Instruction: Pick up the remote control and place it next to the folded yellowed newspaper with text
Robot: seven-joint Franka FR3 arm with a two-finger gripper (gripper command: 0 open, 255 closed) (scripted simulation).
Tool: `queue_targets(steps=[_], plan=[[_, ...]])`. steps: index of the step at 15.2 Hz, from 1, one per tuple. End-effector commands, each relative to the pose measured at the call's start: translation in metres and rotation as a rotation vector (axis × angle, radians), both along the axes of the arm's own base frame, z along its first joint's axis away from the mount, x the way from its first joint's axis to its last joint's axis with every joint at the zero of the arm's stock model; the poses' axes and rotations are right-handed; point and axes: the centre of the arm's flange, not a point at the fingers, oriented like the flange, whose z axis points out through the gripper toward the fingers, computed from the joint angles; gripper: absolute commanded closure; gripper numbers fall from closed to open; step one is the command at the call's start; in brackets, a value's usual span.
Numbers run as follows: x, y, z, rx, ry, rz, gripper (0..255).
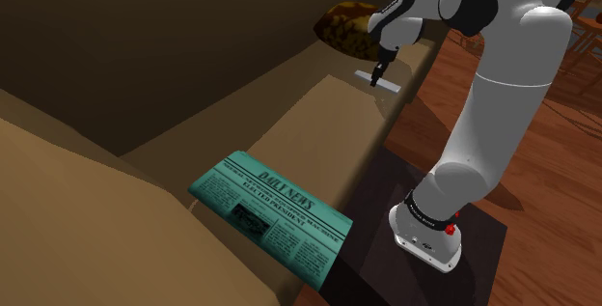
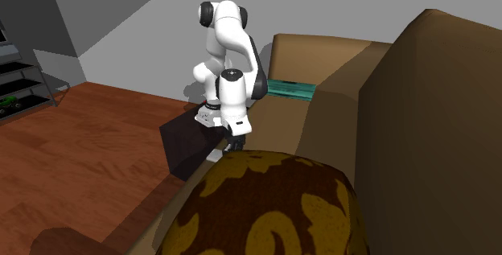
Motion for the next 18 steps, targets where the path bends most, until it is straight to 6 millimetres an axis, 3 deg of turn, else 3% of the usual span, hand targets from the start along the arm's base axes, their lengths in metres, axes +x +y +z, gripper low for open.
queue_targets(steps=[1,18], plan=[[0.0,0.0,0.005,0.0,0.0,0.0,255],[0.0,0.0,0.092,0.0,0.0,0.0,255]])
